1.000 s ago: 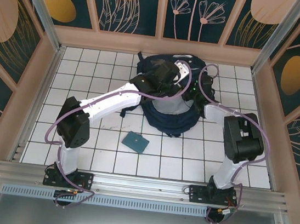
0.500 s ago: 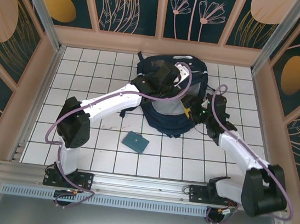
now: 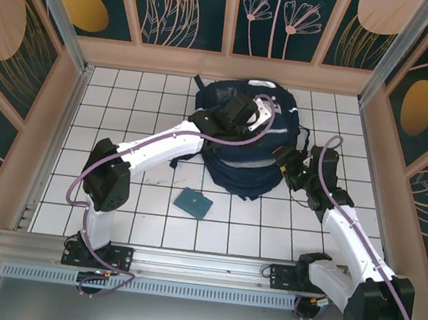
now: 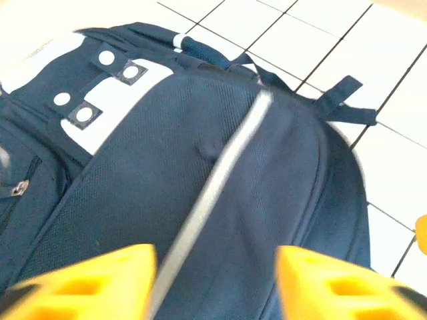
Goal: Pack the student bag
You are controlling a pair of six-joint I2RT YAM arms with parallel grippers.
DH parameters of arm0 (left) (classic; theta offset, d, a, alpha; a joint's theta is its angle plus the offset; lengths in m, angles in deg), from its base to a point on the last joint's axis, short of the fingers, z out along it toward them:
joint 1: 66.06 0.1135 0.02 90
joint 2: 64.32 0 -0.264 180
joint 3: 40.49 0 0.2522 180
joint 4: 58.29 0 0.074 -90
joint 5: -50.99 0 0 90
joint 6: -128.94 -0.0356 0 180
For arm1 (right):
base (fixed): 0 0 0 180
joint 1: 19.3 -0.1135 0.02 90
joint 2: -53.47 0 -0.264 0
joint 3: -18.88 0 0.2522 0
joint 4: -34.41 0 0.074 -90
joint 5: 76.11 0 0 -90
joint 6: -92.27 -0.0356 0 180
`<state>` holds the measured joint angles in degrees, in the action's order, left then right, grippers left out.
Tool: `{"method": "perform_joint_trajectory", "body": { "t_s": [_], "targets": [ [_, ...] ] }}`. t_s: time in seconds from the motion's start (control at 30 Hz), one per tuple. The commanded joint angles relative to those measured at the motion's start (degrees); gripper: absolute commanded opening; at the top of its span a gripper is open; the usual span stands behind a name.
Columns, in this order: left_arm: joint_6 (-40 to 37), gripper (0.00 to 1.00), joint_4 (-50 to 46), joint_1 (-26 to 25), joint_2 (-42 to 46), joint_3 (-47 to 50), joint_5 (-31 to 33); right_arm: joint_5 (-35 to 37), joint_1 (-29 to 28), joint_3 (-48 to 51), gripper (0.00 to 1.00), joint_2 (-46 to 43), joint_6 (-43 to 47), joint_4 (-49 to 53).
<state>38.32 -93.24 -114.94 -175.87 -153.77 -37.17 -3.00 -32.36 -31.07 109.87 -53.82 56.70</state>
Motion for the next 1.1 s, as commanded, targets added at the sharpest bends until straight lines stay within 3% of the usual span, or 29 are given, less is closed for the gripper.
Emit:
{"method": "perform_joint_trajectory", "body": {
  "t_s": [0.0,0.13,0.23,0.5,0.63,0.87,1.07],
  "targets": [
    [6.3,0.64,0.1,2.0,3.0,0.7,-2.8,2.2,0.0,-4.3,0.63,-0.2,1.1,3.0],
    [11.7,0.69,5.4,8.6,9.9,11.9,-8.3,2.5,-1.7,-6.8,0.61,1.7,-0.4,5.0],
    [12.6,0.73,9.7,13.0,16.0,21.8,-8.1,0.7,-4.7,-7.8,0.56,5.0,-4.5,3.8],
    [15.2,0.84,20.2,23.3,24.9,39.9,-10.9,-0.6,-11.7,-8.7,0.5,14.9,-16.1,-8.1],
    [13.5,0.85,23.7,25.2,24.9,42.8,-13.1,-0.5,-13.7,-11.7,0.45,20.6,-18.6,-8.6],
    [7.4,0.85,25.5,25.5,22.0,42.6,-16.6,3.3,-14.5,-11.3,0.44,23.4,-21.5,-9.2],
    [0.0,0.82,26.3,25.5,19.7,42.7,-22.6,10.5,-13.7,-14.7,0.33,24.4,-18.8,-5.5]
  ]
}}
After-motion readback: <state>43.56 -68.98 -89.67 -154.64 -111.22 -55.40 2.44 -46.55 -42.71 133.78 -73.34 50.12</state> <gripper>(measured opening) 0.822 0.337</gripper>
